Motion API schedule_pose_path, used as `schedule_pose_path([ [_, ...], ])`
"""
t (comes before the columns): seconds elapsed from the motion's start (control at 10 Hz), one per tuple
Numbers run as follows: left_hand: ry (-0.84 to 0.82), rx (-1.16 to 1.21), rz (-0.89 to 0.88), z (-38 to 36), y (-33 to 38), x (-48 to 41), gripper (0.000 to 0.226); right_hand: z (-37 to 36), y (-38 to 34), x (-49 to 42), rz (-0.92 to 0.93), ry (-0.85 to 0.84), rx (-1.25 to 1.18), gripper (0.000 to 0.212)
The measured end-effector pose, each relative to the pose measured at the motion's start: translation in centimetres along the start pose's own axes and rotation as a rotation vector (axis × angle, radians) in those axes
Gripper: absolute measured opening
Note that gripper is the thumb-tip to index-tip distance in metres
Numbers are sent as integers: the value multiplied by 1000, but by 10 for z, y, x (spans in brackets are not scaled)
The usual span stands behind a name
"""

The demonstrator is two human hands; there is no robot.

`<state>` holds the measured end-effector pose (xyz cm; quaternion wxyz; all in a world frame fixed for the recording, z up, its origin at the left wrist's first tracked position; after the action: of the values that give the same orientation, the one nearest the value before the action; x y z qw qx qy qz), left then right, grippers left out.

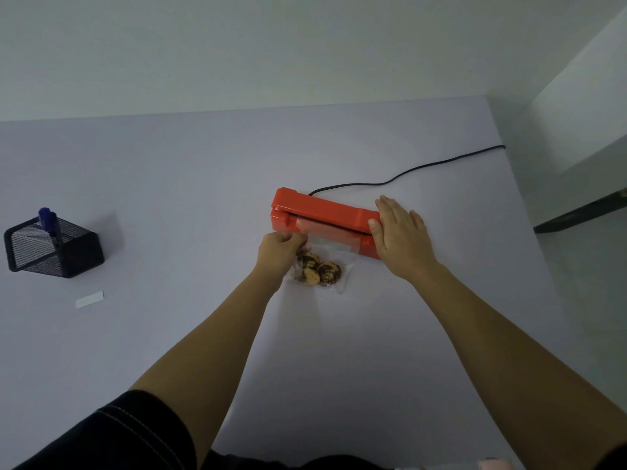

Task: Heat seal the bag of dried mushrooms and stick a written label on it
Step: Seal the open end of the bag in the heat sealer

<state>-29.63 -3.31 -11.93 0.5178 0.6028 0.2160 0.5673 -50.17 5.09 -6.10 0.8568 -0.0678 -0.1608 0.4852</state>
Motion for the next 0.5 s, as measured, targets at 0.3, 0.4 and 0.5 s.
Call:
schedule_pose_path([
  [0.3,4,-11,2,-2,4,2,22,2,2,0,-3,0,-12,51],
  [0.4,5,-9,1,-2,4,3,22,2,3,0,-4,-1,-16,51],
  [0.5,4,-9,-3,-2,4,3,21,1,4,0,-5,-2,-15,51],
])
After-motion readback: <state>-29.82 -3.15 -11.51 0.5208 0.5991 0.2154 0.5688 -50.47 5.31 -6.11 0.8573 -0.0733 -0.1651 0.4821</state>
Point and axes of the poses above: each hand's wrist, its own x-axis away from the middle knuckle, its own z-axis out of the back of the hand, y = z × x, the point moved 9 cm from there along -x, towards the middle knuckle, and after that the axes turned 9 degrees about -z, right-handed, at the moved point
